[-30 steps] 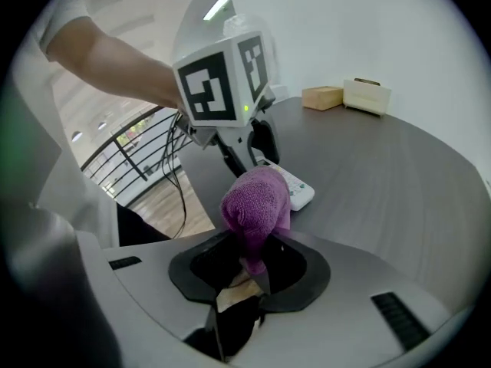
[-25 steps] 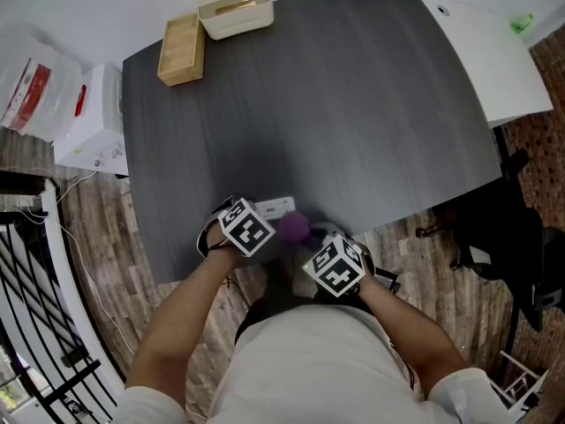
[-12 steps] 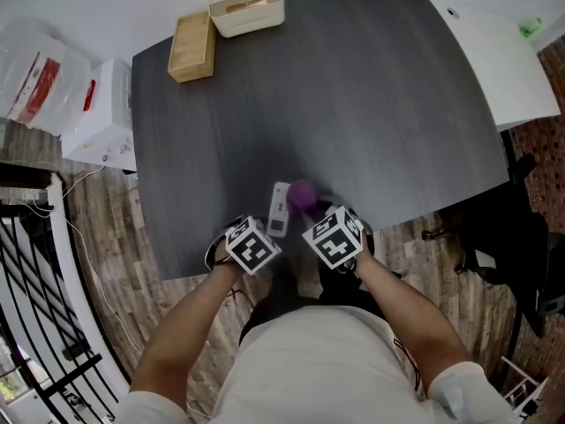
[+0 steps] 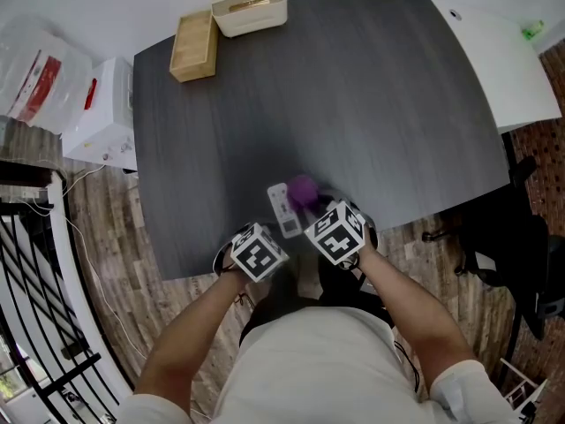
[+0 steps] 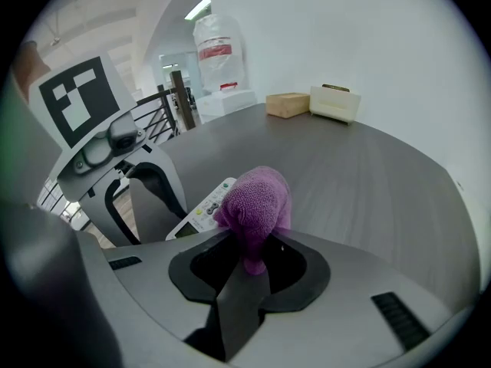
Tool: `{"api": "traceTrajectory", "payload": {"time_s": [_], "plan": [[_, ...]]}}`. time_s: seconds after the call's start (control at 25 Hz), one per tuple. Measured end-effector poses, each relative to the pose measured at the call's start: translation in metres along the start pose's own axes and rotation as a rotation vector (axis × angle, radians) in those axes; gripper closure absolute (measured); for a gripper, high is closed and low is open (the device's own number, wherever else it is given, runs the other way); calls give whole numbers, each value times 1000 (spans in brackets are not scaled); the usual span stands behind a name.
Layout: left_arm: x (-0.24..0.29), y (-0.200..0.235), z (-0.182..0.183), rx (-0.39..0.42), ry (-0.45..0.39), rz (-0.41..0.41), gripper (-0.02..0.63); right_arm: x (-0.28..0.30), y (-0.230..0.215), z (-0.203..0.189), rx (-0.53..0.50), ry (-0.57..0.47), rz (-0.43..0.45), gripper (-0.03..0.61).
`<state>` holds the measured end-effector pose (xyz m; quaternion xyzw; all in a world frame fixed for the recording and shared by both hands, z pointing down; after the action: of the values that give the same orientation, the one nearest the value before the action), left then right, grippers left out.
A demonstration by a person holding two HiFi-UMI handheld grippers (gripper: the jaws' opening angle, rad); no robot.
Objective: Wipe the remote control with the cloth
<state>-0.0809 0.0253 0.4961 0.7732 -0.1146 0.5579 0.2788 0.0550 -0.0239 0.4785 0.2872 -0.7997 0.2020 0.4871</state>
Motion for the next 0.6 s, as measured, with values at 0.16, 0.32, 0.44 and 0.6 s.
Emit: {"api": "traceTrajectory", "payload": {"time_s": [0.16,0.32,0.44,0.6], "plan": [[-15,10,-11,-65,-51,16,324,-9,-10,-2,9,-27,-38,480],[-43,36,-2,-148,-217,136,569,-11,-24,6,-33,-40,-150,480],[-47,50,14,-175,-279,169,611,-5,-30,19,-101,-32,-231,480],[-31,54,26,-179,-240,188,611,11,-22,35,-220,-1,-278,480]]}}
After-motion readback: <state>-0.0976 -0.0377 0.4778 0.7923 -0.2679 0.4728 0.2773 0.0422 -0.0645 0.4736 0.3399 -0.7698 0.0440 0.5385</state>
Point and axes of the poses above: the fingertips, and each gripper's own axes: x forward along the fingers, y to its left, z out of its top, the point moved 10 cm from there along -x, backward along the fingers, and after that the axes turned 7 degrees about y, right-handed, at the moved point
